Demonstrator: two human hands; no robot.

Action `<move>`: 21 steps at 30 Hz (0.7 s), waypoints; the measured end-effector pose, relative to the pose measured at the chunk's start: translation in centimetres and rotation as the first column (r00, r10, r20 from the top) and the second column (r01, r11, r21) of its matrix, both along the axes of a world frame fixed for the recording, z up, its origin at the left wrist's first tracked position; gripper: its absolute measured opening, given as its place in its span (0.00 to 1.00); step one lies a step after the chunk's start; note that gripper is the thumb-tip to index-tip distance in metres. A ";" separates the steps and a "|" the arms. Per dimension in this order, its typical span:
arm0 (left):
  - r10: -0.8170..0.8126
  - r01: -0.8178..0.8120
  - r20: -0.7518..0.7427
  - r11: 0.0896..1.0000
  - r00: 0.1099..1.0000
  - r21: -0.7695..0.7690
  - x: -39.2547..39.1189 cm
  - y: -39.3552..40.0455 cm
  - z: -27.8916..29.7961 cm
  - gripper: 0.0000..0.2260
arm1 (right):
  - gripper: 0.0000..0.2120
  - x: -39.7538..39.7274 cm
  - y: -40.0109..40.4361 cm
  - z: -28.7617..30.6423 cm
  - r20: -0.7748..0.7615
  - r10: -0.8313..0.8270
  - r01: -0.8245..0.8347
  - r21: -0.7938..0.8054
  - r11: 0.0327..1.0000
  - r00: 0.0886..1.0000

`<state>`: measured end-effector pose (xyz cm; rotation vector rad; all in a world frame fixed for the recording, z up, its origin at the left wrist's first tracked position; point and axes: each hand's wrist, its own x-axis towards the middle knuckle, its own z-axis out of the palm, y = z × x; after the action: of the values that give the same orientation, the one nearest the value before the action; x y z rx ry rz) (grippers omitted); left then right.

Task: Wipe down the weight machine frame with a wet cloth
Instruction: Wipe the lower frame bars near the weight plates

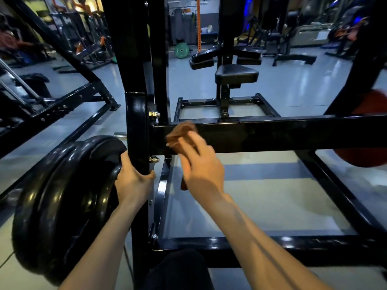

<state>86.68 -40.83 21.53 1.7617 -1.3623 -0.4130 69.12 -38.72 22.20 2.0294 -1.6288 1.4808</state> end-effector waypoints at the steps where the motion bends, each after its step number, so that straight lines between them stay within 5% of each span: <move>1: 0.009 -0.009 -0.003 1.000 1.000 0.004 0.0 0.0 0.1 0.27 | 0.17 0.5 -0.3 0.0 -0.078 0.015 -0.016 -0.006 1.000 0.997; 5: -0.028 0.028 0.013 1.000 1.000 -0.005 0.2 0.0 0.1 0.27 | 0.18 -4.1 0.8 -0.1 -0.130 -0.070 0.062 -0.061 0.996 0.989; 9: -0.025 0.025 0.000 0.999 1.000 0.029 0.0 0.0 0.1 0.28 | 0.16 -11.3 3.0 -0.1 0.281 -0.359 0.359 0.054 0.932 0.890; 12: -0.012 0.012 -0.007 1.000 1.000 0.025 -0.4 0.0 0.3 0.28 | 0.18 -10.7 2.7 0.3 0.394 -0.438 0.433 0.106 0.895 0.808; 16: 0.030 -0.030 -0.059 1.000 0.998 0.009 -1.3 0.3 0.4 0.34 | 0.19 -4.3 1.4 0.5 0.138 -0.138 0.141 -0.011 0.990 0.981; 19: 0.059 -0.056 -0.055 0.997 0.997 0.055 -1.6 0.5 0.4 0.39 | 0.16 -1.2 0.5 0.4 -0.239 0.015 -0.015 0.000 1.000 0.971; 21: 0.023 -0.020 -0.029 0.995 0.999 0.093 -1.4 0.6 0.1 0.44 | 0.16 -2.9 0.5 0.5 -0.294 0.006 -0.014 -0.024 1.000 0.956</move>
<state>85.33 -40.26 21.66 1.8371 -1.3209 -0.4962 66.19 -38.25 22.67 2.1248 -1.4737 1.1276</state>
